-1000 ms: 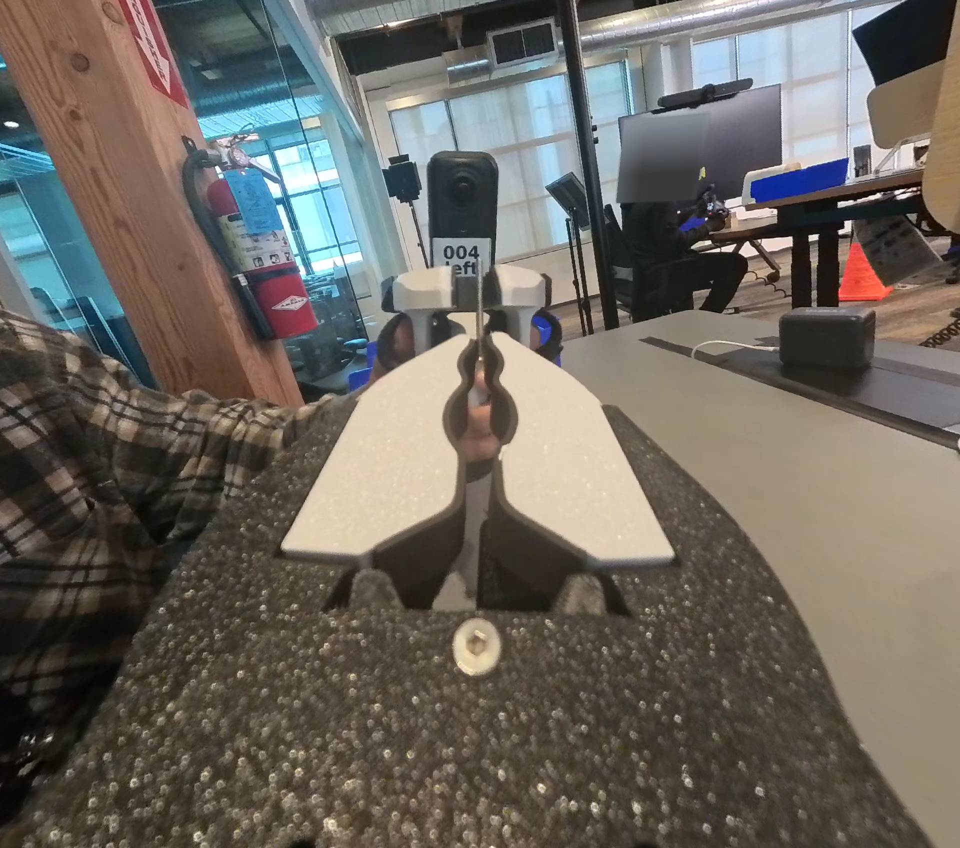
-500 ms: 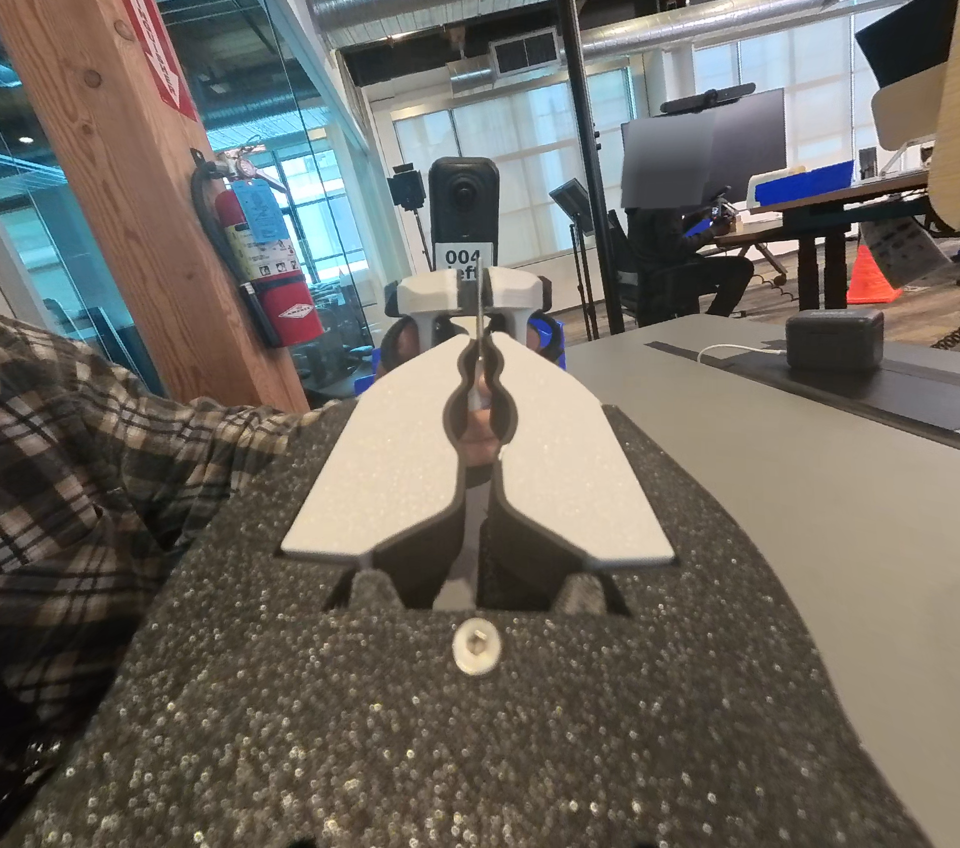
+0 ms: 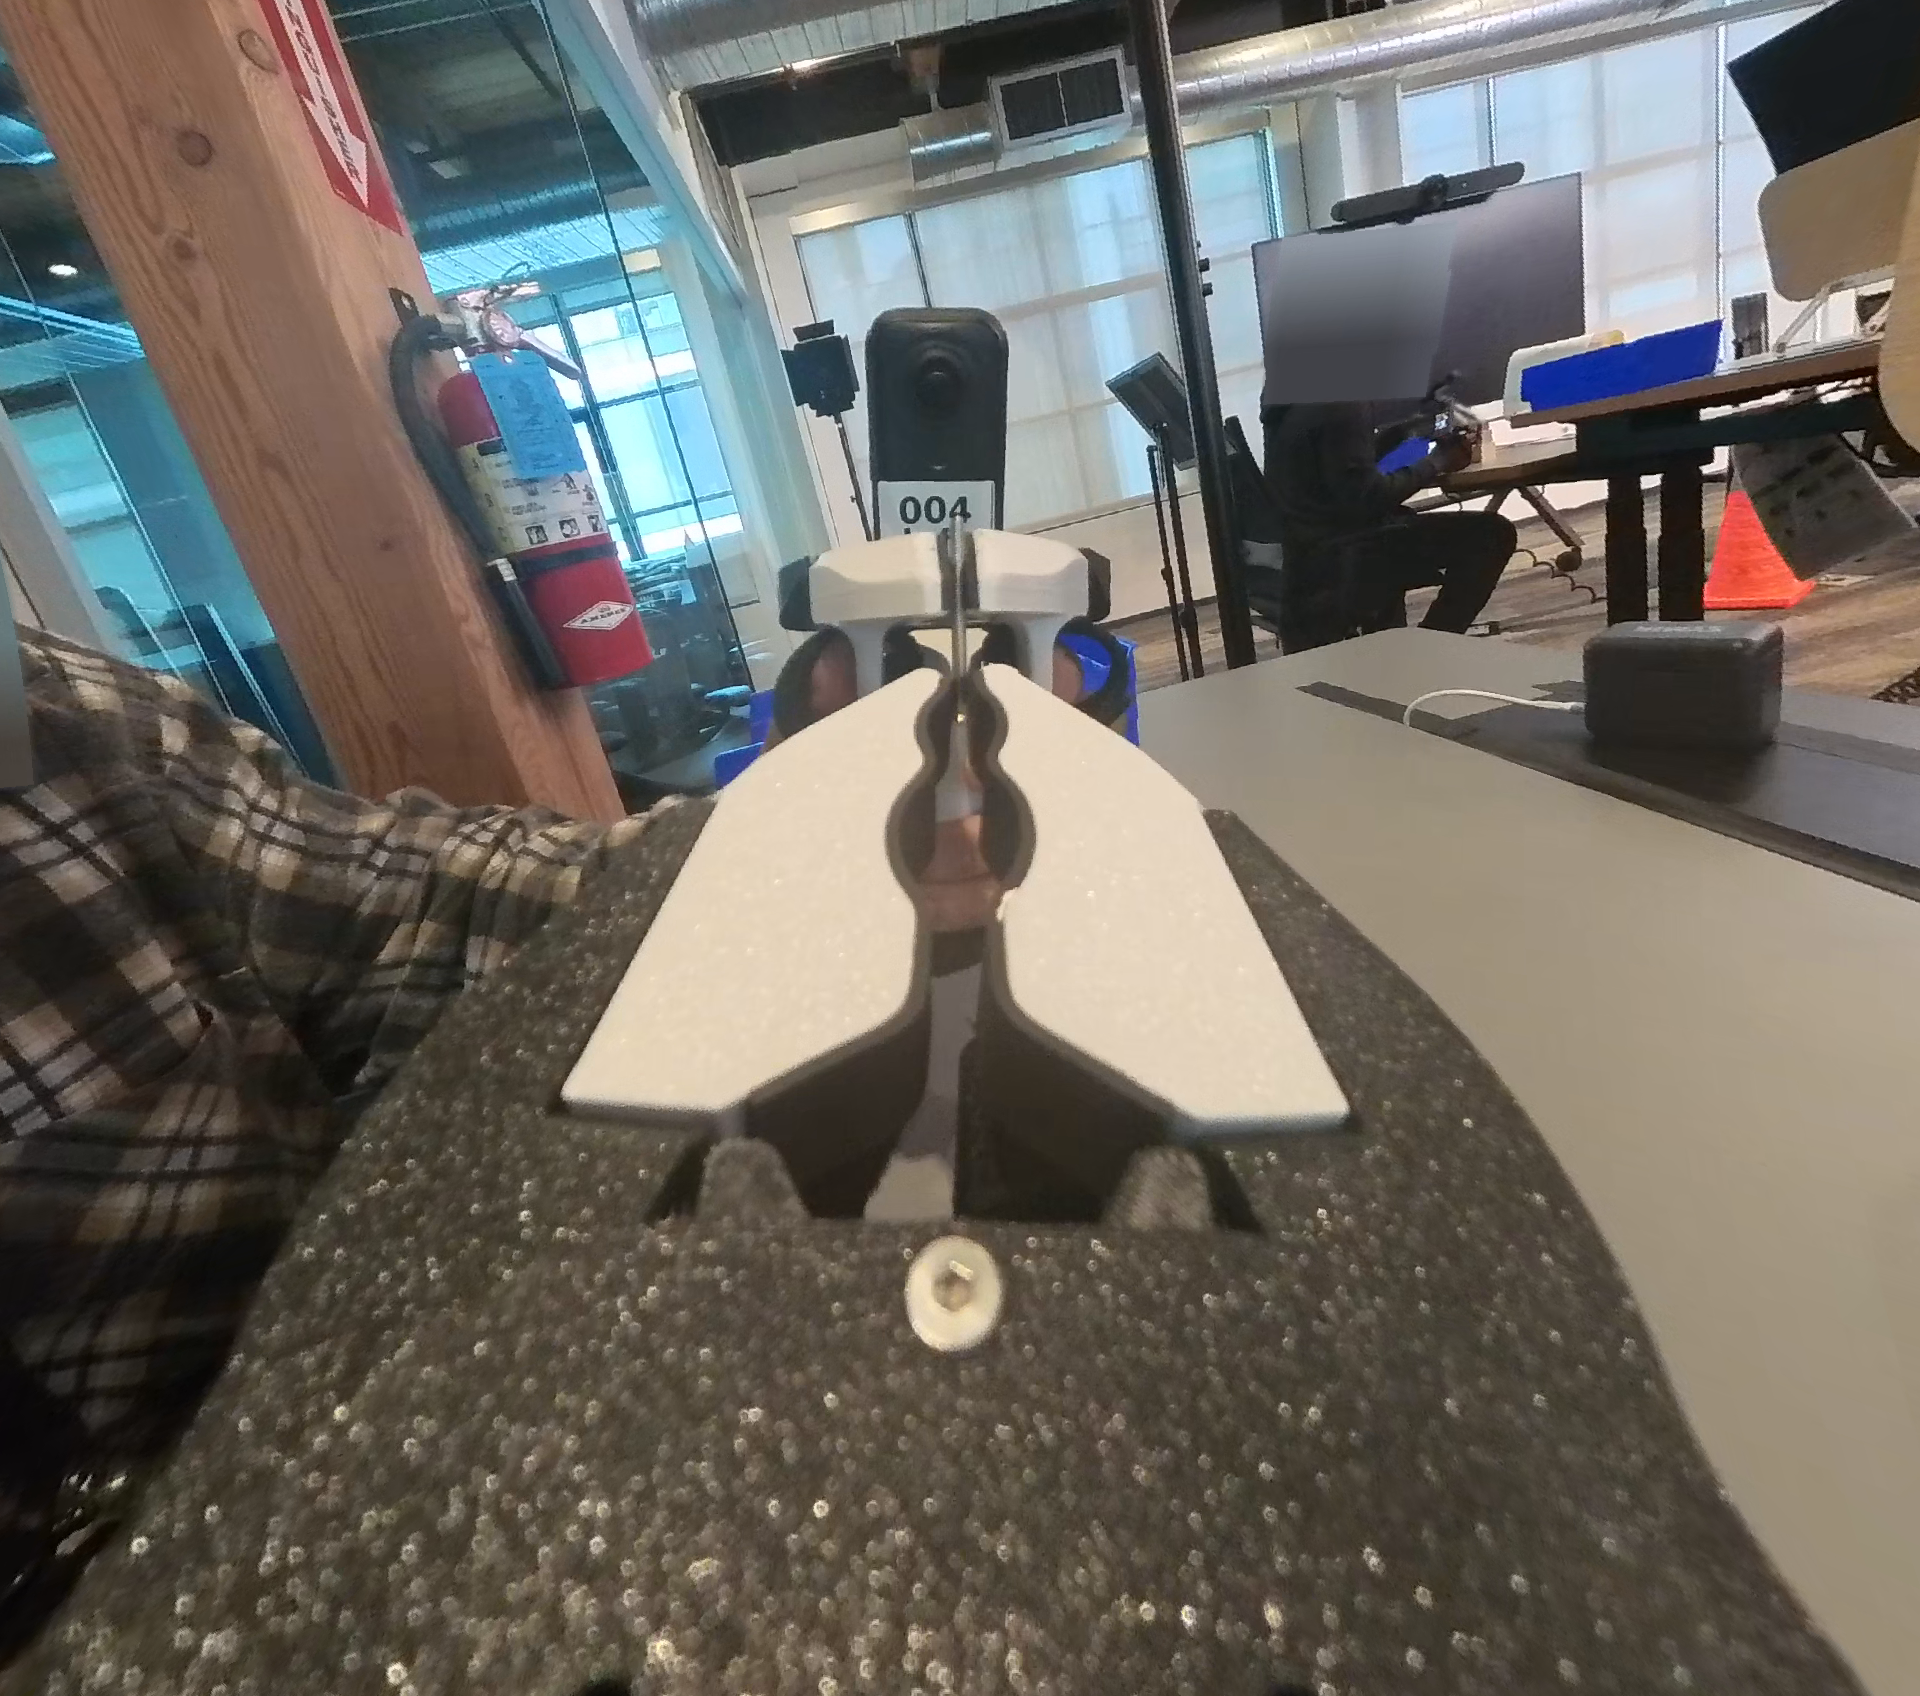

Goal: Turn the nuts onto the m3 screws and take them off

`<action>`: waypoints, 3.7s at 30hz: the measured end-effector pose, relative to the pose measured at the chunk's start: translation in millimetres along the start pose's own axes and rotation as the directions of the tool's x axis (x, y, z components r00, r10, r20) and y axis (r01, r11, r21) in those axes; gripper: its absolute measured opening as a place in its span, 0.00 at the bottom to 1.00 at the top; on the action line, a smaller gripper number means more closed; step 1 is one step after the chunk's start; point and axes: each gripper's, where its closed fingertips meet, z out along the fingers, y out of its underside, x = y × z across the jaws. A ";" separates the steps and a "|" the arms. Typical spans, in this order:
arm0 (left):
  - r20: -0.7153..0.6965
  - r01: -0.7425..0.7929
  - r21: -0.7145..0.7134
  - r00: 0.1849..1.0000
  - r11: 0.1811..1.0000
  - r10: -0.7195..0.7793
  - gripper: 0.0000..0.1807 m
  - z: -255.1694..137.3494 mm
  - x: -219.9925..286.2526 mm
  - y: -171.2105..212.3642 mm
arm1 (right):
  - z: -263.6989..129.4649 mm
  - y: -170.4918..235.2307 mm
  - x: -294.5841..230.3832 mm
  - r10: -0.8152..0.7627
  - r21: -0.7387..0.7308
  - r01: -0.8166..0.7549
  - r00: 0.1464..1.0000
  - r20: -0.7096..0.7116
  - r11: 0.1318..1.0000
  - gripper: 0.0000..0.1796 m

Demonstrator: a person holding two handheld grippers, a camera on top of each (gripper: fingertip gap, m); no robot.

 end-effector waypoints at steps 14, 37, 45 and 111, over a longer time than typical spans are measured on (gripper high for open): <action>0.001 -0.001 -0.001 1.000 1.000 0.001 0.01 0.0 0.3 -0.4 | 0.0 -0.7 -0.3 0.000 0.002 0.000 1.000 0.001 1.000 0.01; 0.006 -0.026 -0.023 1.000 0.999 0.026 0.01 2.1 2.8 2.1 | -0.1 -3.4 -2.5 0.033 0.032 -0.034 0.999 0.037 0.999 0.01; 0.029 -0.023 -0.007 0.999 1.000 0.023 0.01 -5.8 -3.2 -3.4 | -17.7 -7.7 17.4 0.001 -0.018 -0.002 0.999 -0.048 1.000 0.08; 0.010 -0.045 -0.062 0.999 0.997 0.045 0.07 -0.7 3.5 -0.2 | 18.2 -39.9 -10.1 -0.149 -0.211 0.174 0.980 0.129 0.962 0.01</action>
